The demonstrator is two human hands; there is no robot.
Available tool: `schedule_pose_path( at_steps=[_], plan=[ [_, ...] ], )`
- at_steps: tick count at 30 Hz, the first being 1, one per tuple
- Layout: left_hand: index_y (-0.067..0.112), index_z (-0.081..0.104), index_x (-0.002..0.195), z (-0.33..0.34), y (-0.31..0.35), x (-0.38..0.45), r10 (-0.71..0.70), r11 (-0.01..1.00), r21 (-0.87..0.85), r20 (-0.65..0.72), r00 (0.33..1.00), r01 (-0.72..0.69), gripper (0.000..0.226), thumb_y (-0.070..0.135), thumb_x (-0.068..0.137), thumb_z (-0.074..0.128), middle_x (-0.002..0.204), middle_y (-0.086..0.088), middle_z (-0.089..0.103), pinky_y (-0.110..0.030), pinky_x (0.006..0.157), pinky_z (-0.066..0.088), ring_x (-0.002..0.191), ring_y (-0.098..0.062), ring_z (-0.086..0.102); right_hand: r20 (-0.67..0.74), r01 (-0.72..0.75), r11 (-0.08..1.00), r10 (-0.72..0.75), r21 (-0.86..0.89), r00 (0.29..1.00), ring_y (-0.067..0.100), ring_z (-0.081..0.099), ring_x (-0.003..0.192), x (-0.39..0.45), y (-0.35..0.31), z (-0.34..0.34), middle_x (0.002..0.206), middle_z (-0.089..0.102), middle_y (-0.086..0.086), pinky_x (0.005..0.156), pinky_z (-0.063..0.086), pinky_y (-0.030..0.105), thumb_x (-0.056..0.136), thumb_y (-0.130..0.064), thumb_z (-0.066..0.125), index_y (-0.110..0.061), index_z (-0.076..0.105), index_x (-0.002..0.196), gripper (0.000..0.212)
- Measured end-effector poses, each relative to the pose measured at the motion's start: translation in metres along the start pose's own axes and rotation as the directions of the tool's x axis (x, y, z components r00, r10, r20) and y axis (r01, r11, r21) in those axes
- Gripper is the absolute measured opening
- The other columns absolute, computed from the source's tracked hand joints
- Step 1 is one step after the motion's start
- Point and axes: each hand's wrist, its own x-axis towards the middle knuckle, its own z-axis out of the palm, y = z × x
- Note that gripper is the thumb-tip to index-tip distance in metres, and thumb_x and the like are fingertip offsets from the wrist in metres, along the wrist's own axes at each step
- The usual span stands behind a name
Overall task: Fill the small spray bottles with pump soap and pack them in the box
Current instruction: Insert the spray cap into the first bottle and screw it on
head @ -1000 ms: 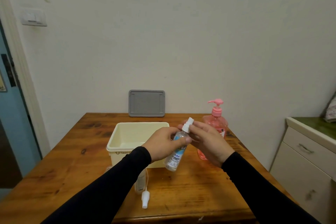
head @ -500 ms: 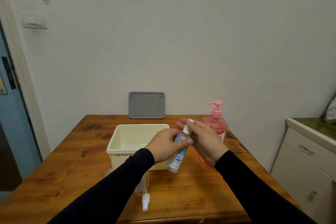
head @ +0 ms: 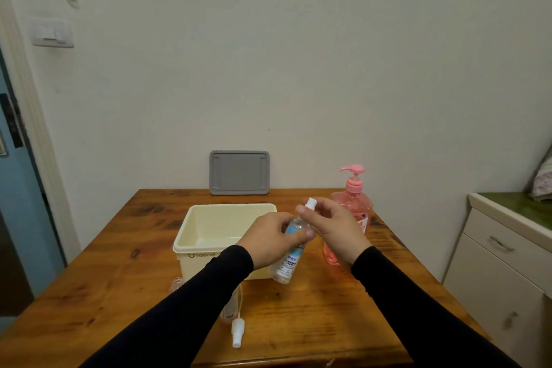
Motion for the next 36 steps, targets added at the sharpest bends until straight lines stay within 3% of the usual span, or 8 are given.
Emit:
schedule_pose_path(
  at_steps=[5,9,13,16,20,24,29,36],
  plan=[
    [0.035,0.062,0.09,-0.005,0.0,-0.001,0.0,0.998,-0.057,0.024,1.0,0.001,0.019,0.053,0.082,0.062,0.087,0.01,0.068,-0.016,0.066,0.053,0.075,-0.002,0.065,0.235,-0.122,0.941,0.047,0.317,0.971,0.019,0.063,0.109,0.002,-0.001,-0.008,0.117,0.067,-0.001,0.085,0.053,0.032,0.091,-0.022,0.057,-0.017,0.057,0.121,0.03],
    [0.041,0.058,0.083,-0.003,0.0,-0.001,0.025,1.0,0.001,-0.026,0.999,-0.025,0.018,0.058,0.078,0.063,0.08,0.015,0.066,-0.01,0.058,0.047,0.07,0.008,0.061,0.087,0.009,0.996,-0.017,0.088,0.996,0.02,0.068,0.097,0.0,-0.005,-0.006,0.099,0.072,0.003,0.077,0.056,0.031,0.08,-0.03,0.072,-0.016,0.066,0.104,0.028],
    [0.042,0.055,0.09,0.006,0.001,0.0,0.035,0.998,0.063,-0.066,0.997,-0.03,0.024,0.06,0.075,0.064,0.08,0.018,0.063,-0.009,0.057,0.043,0.068,0.01,0.059,-0.189,0.008,0.984,-0.042,-0.177,0.981,-0.003,0.062,0.062,-0.001,-0.002,0.004,0.074,0.062,-0.007,0.052,0.047,0.014,0.067,-0.05,0.078,-0.018,0.057,0.088,0.042],
    [0.037,0.06,0.085,0.005,0.001,0.0,0.022,1.0,0.021,-0.047,0.999,-0.021,0.024,0.059,0.076,0.064,0.079,0.014,0.065,-0.011,0.056,0.047,0.067,0.007,0.061,0.003,-0.039,0.999,0.039,-0.034,0.999,0.012,0.068,0.086,-0.001,-0.004,0.0,0.093,0.067,0.002,0.069,0.055,0.025,0.074,-0.054,0.069,-0.017,0.064,0.101,0.046],
    [0.036,0.062,0.084,-0.003,0.003,0.001,0.005,1.0,0.001,-0.03,1.0,-0.005,0.025,0.06,0.077,0.063,0.081,0.011,0.067,-0.017,0.063,0.053,0.071,-0.002,0.065,0.213,-0.09,0.964,0.036,0.252,0.977,0.018,0.064,0.107,-0.001,-0.006,-0.013,0.116,0.067,0.0,0.086,0.053,0.033,0.091,-0.021,0.058,-0.017,0.06,0.118,0.028],
    [0.04,0.058,0.078,-0.002,0.005,0.0,0.022,0.999,0.031,-0.056,0.998,-0.02,0.02,0.059,0.077,0.064,0.077,0.014,0.065,-0.012,0.057,0.047,0.067,0.004,0.062,0.071,0.028,0.999,-0.031,0.047,0.997,0.019,0.067,0.098,-0.002,-0.007,-0.009,0.102,0.072,0.003,0.083,0.055,0.036,0.085,-0.024,0.068,-0.013,0.065,0.108,0.026],
    [0.04,0.058,0.079,0.004,0.0,-0.002,0.008,0.999,0.051,-0.058,0.998,-0.005,0.021,0.059,0.076,0.064,0.077,0.014,0.065,-0.012,0.058,0.046,0.068,0.004,0.061,-0.02,0.032,0.999,-0.032,-0.027,0.999,0.01,0.07,0.085,-0.005,-0.006,-0.003,0.089,0.074,-0.002,0.067,0.055,0.02,0.078,-0.029,0.075,-0.015,0.067,0.098,0.026],
    [0.027,0.066,0.096,-0.006,0.009,-0.004,-0.031,0.923,-0.38,0.073,0.997,0.057,0.026,0.043,0.077,0.073,0.087,0.007,0.072,-0.016,0.062,0.05,0.079,-0.006,0.068,-0.071,0.057,0.998,-0.057,-0.008,0.996,0.013,0.069,0.092,0.001,-0.016,-0.008,0.094,0.073,-0.001,0.081,0.056,0.033,0.072,-0.037,0.078,-0.017,0.068,0.099,0.036]
  ],
)
